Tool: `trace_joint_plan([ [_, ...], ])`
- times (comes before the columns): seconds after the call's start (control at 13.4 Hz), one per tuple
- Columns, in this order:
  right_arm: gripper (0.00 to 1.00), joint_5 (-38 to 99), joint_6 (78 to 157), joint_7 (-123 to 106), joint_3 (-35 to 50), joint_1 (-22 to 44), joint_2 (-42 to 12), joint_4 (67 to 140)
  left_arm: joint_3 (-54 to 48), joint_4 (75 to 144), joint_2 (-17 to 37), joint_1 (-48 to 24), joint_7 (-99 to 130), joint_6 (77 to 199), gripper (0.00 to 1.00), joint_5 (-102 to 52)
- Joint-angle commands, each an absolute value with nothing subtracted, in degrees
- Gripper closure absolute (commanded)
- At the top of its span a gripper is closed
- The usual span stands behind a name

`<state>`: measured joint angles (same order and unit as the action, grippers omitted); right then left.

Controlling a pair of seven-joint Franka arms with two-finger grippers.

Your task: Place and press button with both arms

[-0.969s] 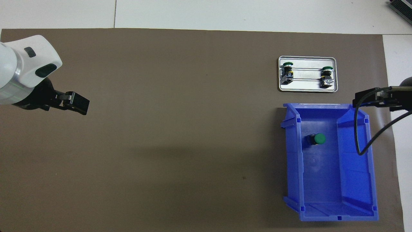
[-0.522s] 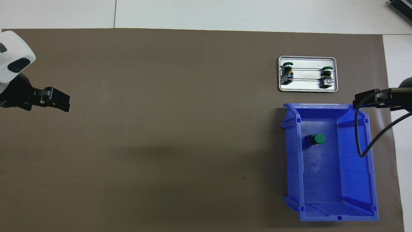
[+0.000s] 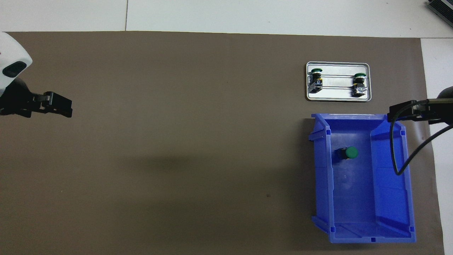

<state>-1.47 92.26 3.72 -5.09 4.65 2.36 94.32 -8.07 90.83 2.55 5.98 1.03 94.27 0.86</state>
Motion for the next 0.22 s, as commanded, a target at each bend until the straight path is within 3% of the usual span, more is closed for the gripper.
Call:
trace_joint_plan([
  [0.0,0.0,-2.2,91.7,2.5,-5.5,4.5,2.8,94.4,-8.4,93.9,0.4,5.9,0.4,97.6,0.0,1.4],
  [0.15,0.0,-2.3,91.5,2.4,-5.5,4.5,2.8,94.5,-8.4,93.7,0.3,5.8,0.4,97.0,0.0,1.5],
])
